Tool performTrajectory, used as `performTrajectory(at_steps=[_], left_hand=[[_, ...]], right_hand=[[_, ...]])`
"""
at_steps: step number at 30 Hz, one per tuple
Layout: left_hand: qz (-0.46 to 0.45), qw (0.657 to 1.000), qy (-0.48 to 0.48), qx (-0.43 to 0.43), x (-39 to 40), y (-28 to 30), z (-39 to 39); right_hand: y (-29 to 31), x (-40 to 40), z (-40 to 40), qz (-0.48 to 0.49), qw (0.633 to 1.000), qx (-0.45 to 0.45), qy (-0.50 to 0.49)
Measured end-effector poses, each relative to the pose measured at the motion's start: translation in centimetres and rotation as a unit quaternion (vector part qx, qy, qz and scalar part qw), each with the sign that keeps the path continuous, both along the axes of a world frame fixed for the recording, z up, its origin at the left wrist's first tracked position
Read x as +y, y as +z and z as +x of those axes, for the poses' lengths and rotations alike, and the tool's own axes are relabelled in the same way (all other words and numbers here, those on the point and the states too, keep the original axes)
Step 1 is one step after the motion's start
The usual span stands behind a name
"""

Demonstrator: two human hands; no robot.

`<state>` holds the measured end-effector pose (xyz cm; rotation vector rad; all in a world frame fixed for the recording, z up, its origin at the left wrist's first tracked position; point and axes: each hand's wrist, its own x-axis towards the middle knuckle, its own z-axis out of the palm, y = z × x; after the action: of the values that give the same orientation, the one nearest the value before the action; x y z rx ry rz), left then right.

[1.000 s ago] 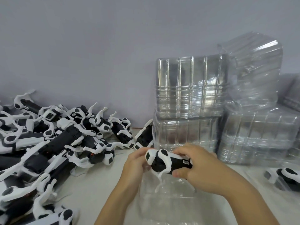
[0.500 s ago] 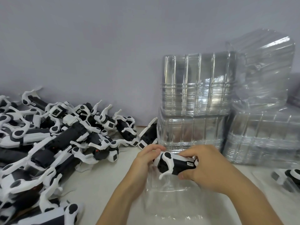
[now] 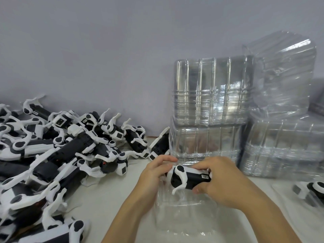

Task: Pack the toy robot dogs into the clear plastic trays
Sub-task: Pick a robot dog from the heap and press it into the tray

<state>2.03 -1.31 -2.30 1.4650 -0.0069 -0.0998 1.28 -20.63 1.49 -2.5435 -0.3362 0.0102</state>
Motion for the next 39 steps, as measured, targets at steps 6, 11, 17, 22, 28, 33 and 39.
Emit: performTrajectory(at_steps=[6, 11, 17, 22, 28, 33, 39], left_hand=[[0.037, 0.999, 0.014, 0.002, -0.1, -0.1, 0.2], [-0.057, 0.998, -0.006, 0.028, -0.1, -0.1, 0.3], [-0.025, 0.995, 0.011, 0.100, 0.1, 0.3, 0.4], [0.012, 0.995, 0.018, 0.100, 0.2, 0.2, 0.6], [0.085, 0.992, 0.031, 0.088, 0.1, 0.4, 0.4], [0.033, 0.996, -0.009, 0.087, 0.4, 0.2, 0.3], [0.055, 0.995, -0.003, 0.083, 0.4, -0.1, 0.8]], right_hand=[[-0.2, 0.0, -0.1, 0.001, 1.000, -0.019, 0.010], [-0.2, 0.0, -0.1, 0.020, 1.000, -0.022, 0.010], [-0.3, 0.0, -0.1, 0.023, 0.999, -0.031, 0.011], [-0.4, 0.3, 0.0, 0.004, 0.999, -0.045, 0.005], [-0.3, 0.6, -0.2, -0.061, 0.996, -0.063, 0.011], [0.0, 0.7, -0.3, -0.055, 0.997, -0.049, 0.007], [0.8, -0.5, -0.3, 0.017, 1.000, -0.003, -0.019]])
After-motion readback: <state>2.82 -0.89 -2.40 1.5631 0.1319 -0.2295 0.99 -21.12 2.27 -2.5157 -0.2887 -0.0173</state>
